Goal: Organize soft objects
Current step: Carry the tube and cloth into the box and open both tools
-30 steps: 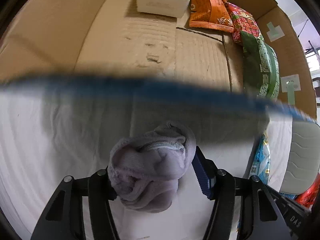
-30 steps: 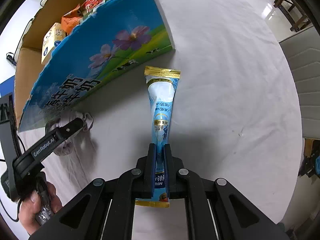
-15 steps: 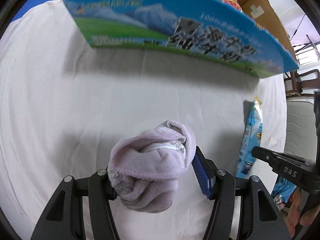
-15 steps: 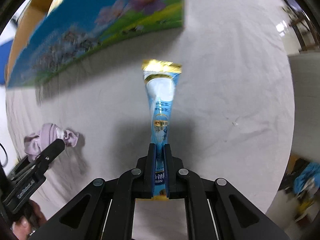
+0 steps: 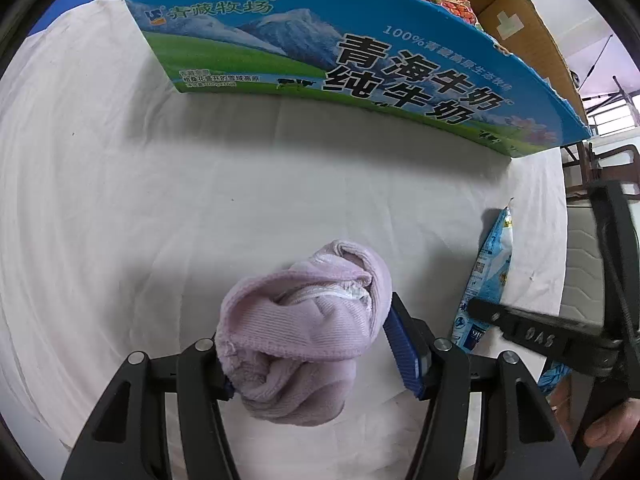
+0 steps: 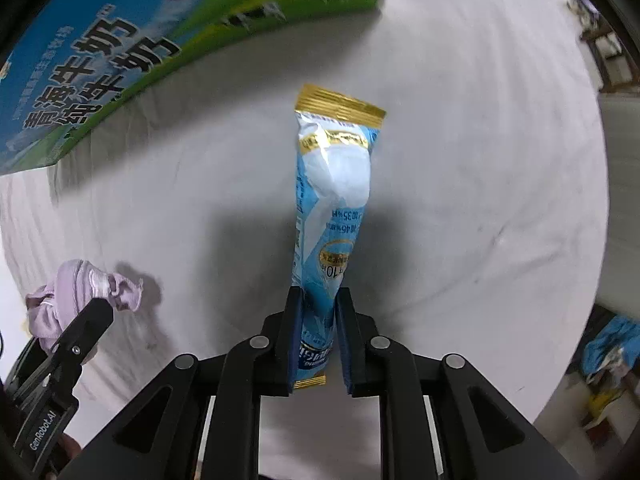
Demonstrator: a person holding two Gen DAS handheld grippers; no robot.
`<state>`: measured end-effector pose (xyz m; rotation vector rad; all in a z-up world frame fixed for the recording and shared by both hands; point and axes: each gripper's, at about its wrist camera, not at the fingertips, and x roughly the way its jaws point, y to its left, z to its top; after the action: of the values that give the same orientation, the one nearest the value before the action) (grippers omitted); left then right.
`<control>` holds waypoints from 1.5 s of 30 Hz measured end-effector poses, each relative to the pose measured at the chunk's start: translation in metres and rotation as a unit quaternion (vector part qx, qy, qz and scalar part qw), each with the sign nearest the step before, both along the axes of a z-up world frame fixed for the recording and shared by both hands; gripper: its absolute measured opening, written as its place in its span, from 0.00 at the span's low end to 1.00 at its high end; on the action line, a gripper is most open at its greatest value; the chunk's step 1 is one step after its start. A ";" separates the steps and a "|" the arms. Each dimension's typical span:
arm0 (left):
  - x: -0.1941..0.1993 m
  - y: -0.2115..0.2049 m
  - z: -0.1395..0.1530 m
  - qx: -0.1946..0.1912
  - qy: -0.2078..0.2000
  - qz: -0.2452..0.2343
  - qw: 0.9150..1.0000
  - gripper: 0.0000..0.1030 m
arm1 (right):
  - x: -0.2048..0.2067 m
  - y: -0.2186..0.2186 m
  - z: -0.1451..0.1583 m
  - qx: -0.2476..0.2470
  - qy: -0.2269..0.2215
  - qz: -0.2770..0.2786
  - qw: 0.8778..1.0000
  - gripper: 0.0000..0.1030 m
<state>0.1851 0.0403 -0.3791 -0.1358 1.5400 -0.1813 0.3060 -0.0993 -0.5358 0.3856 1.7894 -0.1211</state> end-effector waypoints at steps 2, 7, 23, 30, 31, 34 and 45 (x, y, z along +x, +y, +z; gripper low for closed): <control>0.002 -0.006 -0.001 -0.002 0.003 0.002 1.000 0.56 | -0.004 0.002 -0.008 0.006 0.014 0.002 1.000 0.43; -0.004 -0.003 -0.006 0.000 0.006 0.004 1.000 0.56 | -0.016 0.014 -0.011 -0.004 0.007 0.024 1.000 0.49; -0.002 -0.013 0.003 0.012 -0.011 0.003 1.000 0.56 | -0.060 0.072 -0.002 -0.092 -0.027 0.116 0.989 0.17; -0.005 -0.021 0.039 0.008 -0.048 -0.002 0.999 0.56 | -0.090 0.071 0.047 -0.116 -0.094 0.135 0.980 0.17; -0.005 -0.023 0.048 0.004 -0.055 -0.003 0.998 0.56 | -0.092 0.070 0.056 -0.116 -0.102 0.136 0.979 0.17; -0.003 -0.028 0.070 -0.006 -0.073 -0.008 0.997 0.56 | -0.097 0.065 0.084 -0.113 -0.130 0.138 0.975 0.17; 0.033 -0.045 0.148 -0.022 -0.148 -0.028 0.988 0.56 | -0.055 0.033 0.206 -0.092 -0.227 0.140 0.959 0.17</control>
<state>0.2176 -0.0047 -0.2306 -0.0961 1.2452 -0.2689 0.2513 -0.0659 -0.3293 0.0167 1.3473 0.0042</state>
